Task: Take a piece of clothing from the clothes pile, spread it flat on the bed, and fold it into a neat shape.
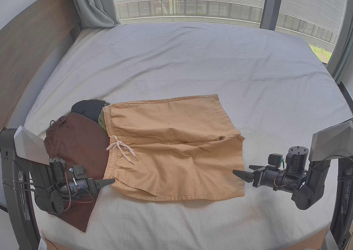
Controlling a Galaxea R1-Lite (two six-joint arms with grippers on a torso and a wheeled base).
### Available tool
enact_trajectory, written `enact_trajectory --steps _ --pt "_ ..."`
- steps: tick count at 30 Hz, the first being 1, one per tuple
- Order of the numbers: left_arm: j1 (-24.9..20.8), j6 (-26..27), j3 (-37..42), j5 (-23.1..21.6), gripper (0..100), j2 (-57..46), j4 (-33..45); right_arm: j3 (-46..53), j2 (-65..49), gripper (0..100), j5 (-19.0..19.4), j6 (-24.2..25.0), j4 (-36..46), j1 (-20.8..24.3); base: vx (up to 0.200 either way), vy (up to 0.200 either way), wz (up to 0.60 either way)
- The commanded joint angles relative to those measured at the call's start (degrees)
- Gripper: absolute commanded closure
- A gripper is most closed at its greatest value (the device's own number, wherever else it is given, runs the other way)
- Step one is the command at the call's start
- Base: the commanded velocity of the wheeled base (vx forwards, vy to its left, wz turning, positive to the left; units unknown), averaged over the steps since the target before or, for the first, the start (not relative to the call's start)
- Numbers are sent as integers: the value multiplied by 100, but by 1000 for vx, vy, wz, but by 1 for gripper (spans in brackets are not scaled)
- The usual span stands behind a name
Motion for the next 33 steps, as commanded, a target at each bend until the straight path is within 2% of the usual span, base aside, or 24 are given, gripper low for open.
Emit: enact_trajectory --steps 1,6,11,18,26,33 --pt "1 55 -8 -2 100 9 -2 226 175 0 63 -137 -1 -2 0 0 0" --pt "10 91 1 -2 100 18 -2 455 254 0 291 -330 -1 -11 0 0 0" --pt "10 91 10 -2 100 18 -2 508 386 0 300 -348 -1 -2 0 0 0" --pt "10 91 1 -2 100 18 -2 622 571 0 326 -339 -1 50 0 0 0" --pt "19 108 10 -2 100 18 -2 622 826 0 634 -295 -1 200 0 0 0" --pt "19 108 1 -2 100 18 -2 420 826 0 660 -216 -10 279 0 0 0"
